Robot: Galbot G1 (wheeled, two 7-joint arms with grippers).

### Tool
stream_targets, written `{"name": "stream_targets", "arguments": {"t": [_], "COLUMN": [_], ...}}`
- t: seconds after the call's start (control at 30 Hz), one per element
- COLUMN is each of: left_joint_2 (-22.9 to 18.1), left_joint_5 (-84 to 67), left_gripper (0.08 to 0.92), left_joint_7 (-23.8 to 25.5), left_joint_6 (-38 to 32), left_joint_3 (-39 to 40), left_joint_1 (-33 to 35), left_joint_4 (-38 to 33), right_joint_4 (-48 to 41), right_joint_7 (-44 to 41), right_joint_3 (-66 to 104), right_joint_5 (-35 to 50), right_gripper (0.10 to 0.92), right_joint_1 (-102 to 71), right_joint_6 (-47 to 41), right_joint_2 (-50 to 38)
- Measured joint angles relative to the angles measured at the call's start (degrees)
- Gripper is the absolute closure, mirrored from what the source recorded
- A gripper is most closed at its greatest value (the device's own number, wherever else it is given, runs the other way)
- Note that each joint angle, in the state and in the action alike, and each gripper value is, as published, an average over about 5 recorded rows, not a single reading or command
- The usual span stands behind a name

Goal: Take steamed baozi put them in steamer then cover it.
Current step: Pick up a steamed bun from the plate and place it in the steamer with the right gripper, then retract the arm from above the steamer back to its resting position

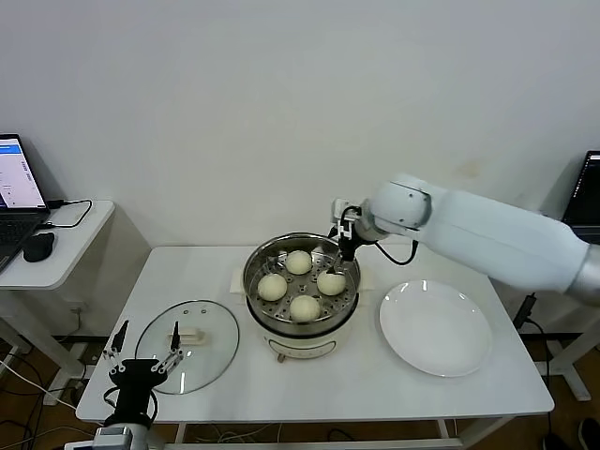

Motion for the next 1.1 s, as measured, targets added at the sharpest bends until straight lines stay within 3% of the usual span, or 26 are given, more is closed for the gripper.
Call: {"name": "stream_targets", "arguments": {"t": [0.27, 0.47, 0.83, 1.1], "left_joint_2": [-0.8, -1.5, -1.9, 0.1], "left_joint_5": [1.0, 2.0, 7.6, 22.5], "left_gripper": [0.177, 0.177, 0.177, 0.177], "left_joint_7": [0.0, -0.2, -1.7, -2.5], "left_joint_6": [-0.2, -0.2, 0.6, -0.1], "left_joint_3": [1.0, 1.7, 2.5, 0.4], "left_joint_1": [0.0, 0.1, -0.9, -1.9], "left_joint_4": [1.6, 2.9, 6.1, 10.3], "right_joint_4": [9.1, 12.9, 18.5, 21.0], "right_joint_7": [19.8, 28.6, 28.3, 26.8], "right_joint_3": [17.9, 37.3, 74.4, 92.7], "right_joint_5": [4.3, 1.9, -10.0, -17.9], "right_gripper": [0.202, 0.203, 0.203, 0.202], "right_joint_1": [-18.4, -39.7, -78.7, -100.0], "right_joint_6": [6.9, 15.9, 33.0, 40.5], "right_joint_2": [-9.3, -11.3, 1.4, 14.6]}}
